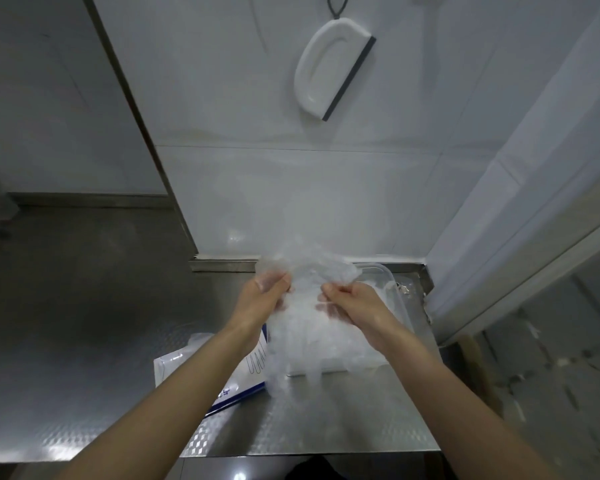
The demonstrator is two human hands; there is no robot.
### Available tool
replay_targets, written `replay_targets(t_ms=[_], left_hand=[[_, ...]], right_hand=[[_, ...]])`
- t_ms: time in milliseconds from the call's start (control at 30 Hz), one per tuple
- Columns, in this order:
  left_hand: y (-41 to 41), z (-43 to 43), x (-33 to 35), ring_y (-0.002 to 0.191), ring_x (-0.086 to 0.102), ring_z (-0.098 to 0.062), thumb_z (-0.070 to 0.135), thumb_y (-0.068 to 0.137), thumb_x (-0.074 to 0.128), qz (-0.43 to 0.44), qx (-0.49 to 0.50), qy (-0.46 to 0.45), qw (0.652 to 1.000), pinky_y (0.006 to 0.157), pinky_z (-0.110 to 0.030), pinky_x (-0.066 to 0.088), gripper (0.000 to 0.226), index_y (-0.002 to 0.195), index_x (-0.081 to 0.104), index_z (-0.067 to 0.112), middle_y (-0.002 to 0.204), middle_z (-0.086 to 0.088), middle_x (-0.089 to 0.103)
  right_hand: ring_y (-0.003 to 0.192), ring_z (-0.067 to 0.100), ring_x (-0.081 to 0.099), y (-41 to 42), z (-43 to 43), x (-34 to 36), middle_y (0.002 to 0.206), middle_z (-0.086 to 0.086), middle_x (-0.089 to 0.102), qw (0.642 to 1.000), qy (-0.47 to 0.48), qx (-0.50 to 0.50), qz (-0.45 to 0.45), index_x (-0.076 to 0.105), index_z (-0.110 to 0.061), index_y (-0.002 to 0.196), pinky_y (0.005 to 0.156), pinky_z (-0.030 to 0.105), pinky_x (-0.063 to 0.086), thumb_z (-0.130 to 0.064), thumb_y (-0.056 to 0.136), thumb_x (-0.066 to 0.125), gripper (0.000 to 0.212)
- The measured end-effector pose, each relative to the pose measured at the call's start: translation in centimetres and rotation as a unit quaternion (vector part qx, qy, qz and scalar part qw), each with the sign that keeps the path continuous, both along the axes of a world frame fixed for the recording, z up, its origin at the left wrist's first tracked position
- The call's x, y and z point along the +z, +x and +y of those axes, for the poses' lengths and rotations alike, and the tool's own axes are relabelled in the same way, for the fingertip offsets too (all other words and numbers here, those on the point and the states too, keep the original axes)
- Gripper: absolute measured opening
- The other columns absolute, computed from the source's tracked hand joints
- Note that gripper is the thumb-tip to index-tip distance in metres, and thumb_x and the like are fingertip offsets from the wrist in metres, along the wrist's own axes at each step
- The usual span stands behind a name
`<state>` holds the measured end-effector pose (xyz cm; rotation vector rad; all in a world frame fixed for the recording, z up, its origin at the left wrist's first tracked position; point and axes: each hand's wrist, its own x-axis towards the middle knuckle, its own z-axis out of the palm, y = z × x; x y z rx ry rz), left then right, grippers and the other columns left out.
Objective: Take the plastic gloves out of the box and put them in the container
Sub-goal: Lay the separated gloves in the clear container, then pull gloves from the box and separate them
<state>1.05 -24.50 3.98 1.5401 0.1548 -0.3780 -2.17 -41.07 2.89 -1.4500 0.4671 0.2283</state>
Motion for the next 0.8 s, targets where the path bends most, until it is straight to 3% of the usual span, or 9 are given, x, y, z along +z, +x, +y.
replay_targets(t_ms=[133, 233, 267, 367, 433, 533, 600, 733, 800], left_hand=[[0.2, 1.6, -1.5, 0.052, 0.044, -0.007, 0.018, 0.093, 0.058, 0.023, -0.010, 0.074, 0.997, 0.054, -0.016, 0.043, 0.014, 0.087, 0.062, 0.007, 0.064, 0.000, 0.052], [0.6, 2.6, -1.5, 0.072, 0.056, -0.014, 0.022, 0.090, 0.061, 0.053, -0.033, 0.103, 0.993, 0.072, -0.025, 0.049, 0.016, 0.095, 0.058, 0.007, 0.085, -0.005, 0.058], [0.7, 2.8, -1.4, 0.085, 0.061, -0.018, 0.030, 0.086, 0.065, 0.063, -0.047, 0.087, 0.993, 0.080, -0.028, 0.050, 0.030, 0.105, 0.056, 0.008, 0.099, -0.006, 0.060], [1.5, 2.4, -0.8, 0.109, 0.058, -0.023, 0.061, 0.057, 0.080, 0.094, -0.109, 0.001, 0.990, 0.095, -0.034, 0.047, 0.107, 0.142, 0.029, 0.018, 0.133, -0.006, 0.048], [2.0, 1.4, -0.6, 0.113, 0.057, -0.025, 0.059, 0.047, 0.085, 0.098, -0.152, -0.012, 0.983, 0.095, -0.034, 0.046, 0.133, 0.150, 0.008, 0.027, 0.144, -0.008, 0.038], [2.3, -0.3, -0.1, 0.101, 0.064, -0.025, 0.028, 0.061, 0.083, 0.093, -0.178, 0.028, 0.979, 0.079, -0.027, 0.050, 0.122, 0.150, 0.001, 0.028, 0.140, -0.019, 0.042], [2.4, -0.8, 0.0, 0.089, 0.064, -0.021, 0.019, 0.071, 0.080, 0.094, -0.173, 0.070, 0.978, 0.071, -0.024, 0.049, 0.110, 0.151, 0.005, 0.027, 0.131, -0.016, 0.050], [2.7, -0.7, 0.1, 0.094, 0.059, -0.015, 0.044, 0.078, 0.070, 0.114, -0.221, 0.125, 0.960, 0.079, -0.024, 0.047, 0.088, 0.148, 0.020, 0.028, 0.131, -0.003, 0.047], [2.6, -0.8, 0.4, 0.104, 0.060, -0.017, 0.050, 0.073, 0.073, 0.126, -0.273, 0.084, 0.950, 0.093, -0.030, 0.048, 0.085, 0.144, 0.033, 0.027, 0.131, -0.001, 0.052]], right_hand=[[0.040, 0.001, 0.056, 0.3, -1.7, 0.2, 0.076, 0.004, 0.060, 0.997, -0.034, -0.066, -0.029, 0.057, -0.004, 0.098, 0.047, 0.014, 0.049, -0.009, 0.094, 0.055, 0.007], [0.033, -0.001, 0.044, 0.5, -3.0, -0.1, 0.074, 0.004, 0.060, 0.991, -0.112, -0.052, -0.046, 0.055, -0.005, 0.090, 0.039, 0.014, 0.041, -0.008, 0.094, 0.056, 0.005], [0.032, 0.000, 0.042, 0.5, -3.3, -0.2, 0.074, 0.004, 0.060, 0.989, -0.132, -0.038, -0.053, 0.054, -0.007, 0.085, 0.038, 0.014, 0.039, -0.008, 0.093, 0.057, 0.009], [0.032, 0.002, 0.038, 0.7, -3.9, -0.2, 0.072, 0.005, 0.061, 0.987, -0.147, 0.012, -0.062, 0.051, -0.009, 0.077, 0.037, 0.016, 0.039, -0.007, 0.092, 0.058, 0.017], [0.034, 0.002, 0.037, 0.8, -4.2, 0.1, 0.072, 0.004, 0.062, 0.988, -0.136, 0.051, -0.059, 0.052, -0.010, 0.077, 0.037, 0.016, 0.039, -0.006, 0.091, 0.059, 0.017], [0.037, 0.001, 0.036, 1.1, -4.7, 0.9, 0.071, 0.000, 0.064, 0.978, -0.154, 0.125, -0.057, 0.056, -0.013, 0.078, 0.038, 0.016, 0.038, -0.008, 0.091, 0.059, 0.015], [0.041, 0.002, 0.038, 1.2, -5.3, 1.7, 0.071, -0.002, 0.065, 0.967, -0.176, 0.175, -0.062, 0.060, -0.013, 0.080, 0.038, 0.016, 0.036, -0.010, 0.091, 0.060, 0.012], [0.043, 0.001, 0.038, 1.2, -6.1, 3.4, 0.069, -0.009, 0.066, 0.954, -0.184, 0.226, -0.069, 0.064, -0.016, 0.080, 0.039, 0.014, 0.031, -0.013, 0.091, 0.060, 0.012], [0.043, 0.000, 0.035, 1.4, -6.2, 3.8, 0.066, -0.011, 0.066, 0.956, -0.170, 0.232, -0.066, 0.065, -0.018, 0.082, 0.039, 0.012, 0.028, -0.013, 0.092, 0.060, 0.012]])
